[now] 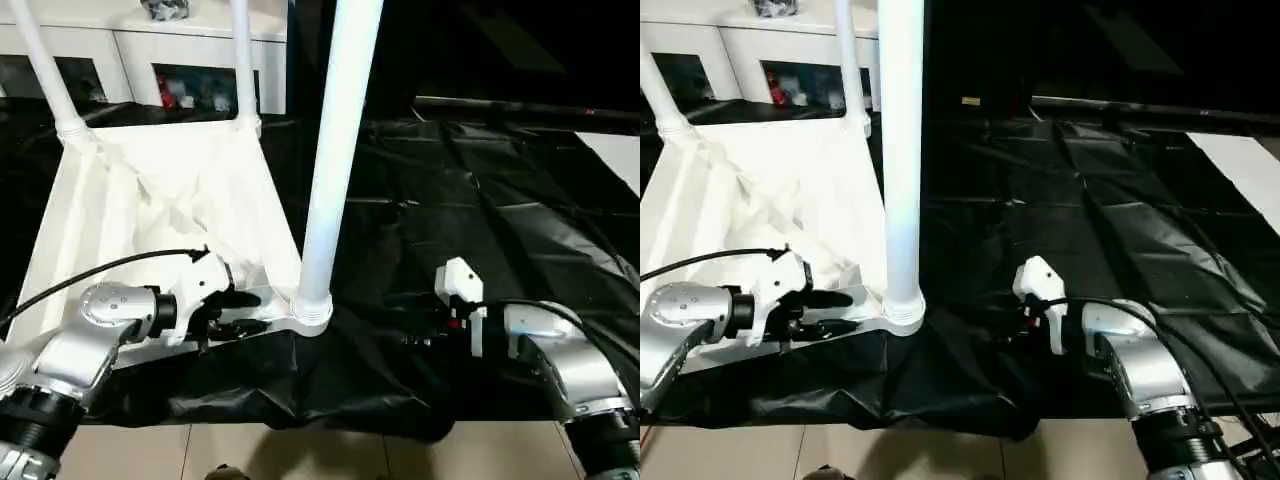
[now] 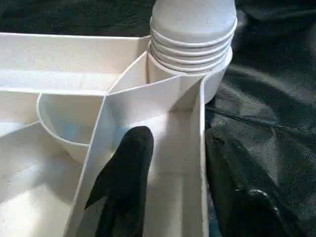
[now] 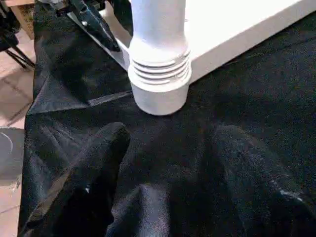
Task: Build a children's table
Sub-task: Rotate table base
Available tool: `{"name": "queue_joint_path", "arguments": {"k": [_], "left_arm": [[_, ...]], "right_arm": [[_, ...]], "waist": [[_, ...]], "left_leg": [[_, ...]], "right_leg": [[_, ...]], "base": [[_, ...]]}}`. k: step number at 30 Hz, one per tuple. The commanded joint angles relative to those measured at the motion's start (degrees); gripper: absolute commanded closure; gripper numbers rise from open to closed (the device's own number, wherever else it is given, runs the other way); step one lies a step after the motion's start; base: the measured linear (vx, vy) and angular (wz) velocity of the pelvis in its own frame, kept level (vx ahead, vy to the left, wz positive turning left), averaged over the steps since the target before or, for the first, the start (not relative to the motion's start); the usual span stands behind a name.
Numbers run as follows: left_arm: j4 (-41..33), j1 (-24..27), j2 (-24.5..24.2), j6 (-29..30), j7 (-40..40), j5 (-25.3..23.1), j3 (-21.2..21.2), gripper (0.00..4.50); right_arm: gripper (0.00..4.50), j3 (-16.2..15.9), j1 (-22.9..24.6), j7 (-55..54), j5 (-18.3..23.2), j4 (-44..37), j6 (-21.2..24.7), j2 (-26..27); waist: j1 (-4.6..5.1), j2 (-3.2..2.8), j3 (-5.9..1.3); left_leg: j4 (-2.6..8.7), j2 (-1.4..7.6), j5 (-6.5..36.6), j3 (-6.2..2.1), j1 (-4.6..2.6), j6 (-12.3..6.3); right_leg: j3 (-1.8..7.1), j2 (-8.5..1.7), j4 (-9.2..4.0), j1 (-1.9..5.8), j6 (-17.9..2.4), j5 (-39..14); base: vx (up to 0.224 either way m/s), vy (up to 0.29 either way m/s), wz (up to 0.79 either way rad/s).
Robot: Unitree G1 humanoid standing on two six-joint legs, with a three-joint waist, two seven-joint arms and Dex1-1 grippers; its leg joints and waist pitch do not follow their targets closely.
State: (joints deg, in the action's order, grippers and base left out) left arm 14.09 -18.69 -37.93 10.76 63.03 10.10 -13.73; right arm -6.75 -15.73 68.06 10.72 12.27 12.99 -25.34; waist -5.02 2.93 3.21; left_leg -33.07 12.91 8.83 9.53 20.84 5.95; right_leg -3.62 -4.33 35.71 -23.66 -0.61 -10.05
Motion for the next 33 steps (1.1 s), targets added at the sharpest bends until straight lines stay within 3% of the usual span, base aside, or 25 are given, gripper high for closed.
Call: {"name": "queue_joint_path", "arguments": {"k": [1,13,18,24,28,29,32,33], "left_arm": [[1.7,-0.6,-0.7,0.2,-0.1,-1.6,-0.8,2.84],[0.5,-0.6,-1.1,5.2,1.8,-2.2,-2.0,3.67],[-0.4,-0.4,-1.7,7.6,2.2,-2.5,-2.1,4.3],[-3.3,0.7,-1.5,10.2,4.0,-0.2,-1.7,4.47],[-3.6,0.7,-1.5,9.6,3.3,-1.1,-1.7,4.47],[-3.3,0.6,-1.3,8.0,2.7,-1.8,-1.8,4.47],[-2.2,0.1,0.1,4.4,0.4,-3.2,-1.6,4.47],[-1.9,-0.2,1.2,3.5,-0.5,-3.4,-1.5,4.47]], "right_arm": [[1.31,0.1,0.0,0.5,0.0,-0.6,0.2,-0.6],[1.31,-1.2,-0.8,-0.3,0.3,-0.5,0.7,-0.8],[1.31,-1.7,-1.2,-0.4,0.3,-0.3,0.8,-0.5],[1.31,-2.1,-1.8,-0.6,0.3,0.4,0.7,-0.1],[1.31,-2.4,-2.3,-1.1,0.1,0.9,0.3,0.3],[1.31,-2.6,-2.6,-1.6,0.0,1.2,0.1,0.6],[1.31,-2.7,-3.7,-4.0,-0.9,3.0,-1.0,2.2],[1.31,-2.5,-4.6,-6.2,-1.5,4.4,-1.7,3.6]], "waist": [[-0.02,-0.8,-3.28],[0.12,-0.72,-2.96],[0.21,-0.82,-3.01],[0.34,-0.83,-3.04],[0.33,-0.87,-3.16],[0.35,-0.55,-3.21],[0.15,-0.53,-3.23],[0.22,0.35,-3.19]], "left_leg": [[3.89,-0.07,22.2,0.2,-0.83,0.22],[3.88,-0.19,24.5,0.0,-1.26,0.39],[4.12,-0.14,24.9,-0.15,-1.43,0.46],[4.15,-0.16,25.1,-0.2,-1.43,0.44],[4.18,-0.09,24.2,-0.06,-1.45,0.15],[4.17,-0.06,23.8,0.0,-1.36,0.06],[4.18,0.01,22.9,0.14,-1.42,0.19],[4.16,0.04,22.6,0.22,-1.3,0.07]], "right_leg": [[1.93,-2.58,-6.04,2.06,-5.7,-27.1],[1.69,-2.68,-6.68,1.79,-4.3,-32.1],[1.49,-2.74,-6.86,2.04,-4.3,-32.3],[1.45,-2.79,-6.84,2.13,-4.6,-31.8],[1.69,-2.63,-6.54,2.12,-5.8,-28.8],[1.72,-2.61,-6.43,2.18,-5.9,-28.0],[1.85,-2.68,-6.19,2.12,-6.4,-26.6],[1.82,-2.73,-6.23,2.11,-6.3,-27.0]], "base": [[0.0,0.0,0.0],[0.0,0.0,0.0],[0.0,0.0,0.0],[0.0,0.0,0.0],[0.0,0.0,0.0],[0.0,0.0,0.0],[0.0,0.0,0.0],[0.0,0.0,0.0]]}}
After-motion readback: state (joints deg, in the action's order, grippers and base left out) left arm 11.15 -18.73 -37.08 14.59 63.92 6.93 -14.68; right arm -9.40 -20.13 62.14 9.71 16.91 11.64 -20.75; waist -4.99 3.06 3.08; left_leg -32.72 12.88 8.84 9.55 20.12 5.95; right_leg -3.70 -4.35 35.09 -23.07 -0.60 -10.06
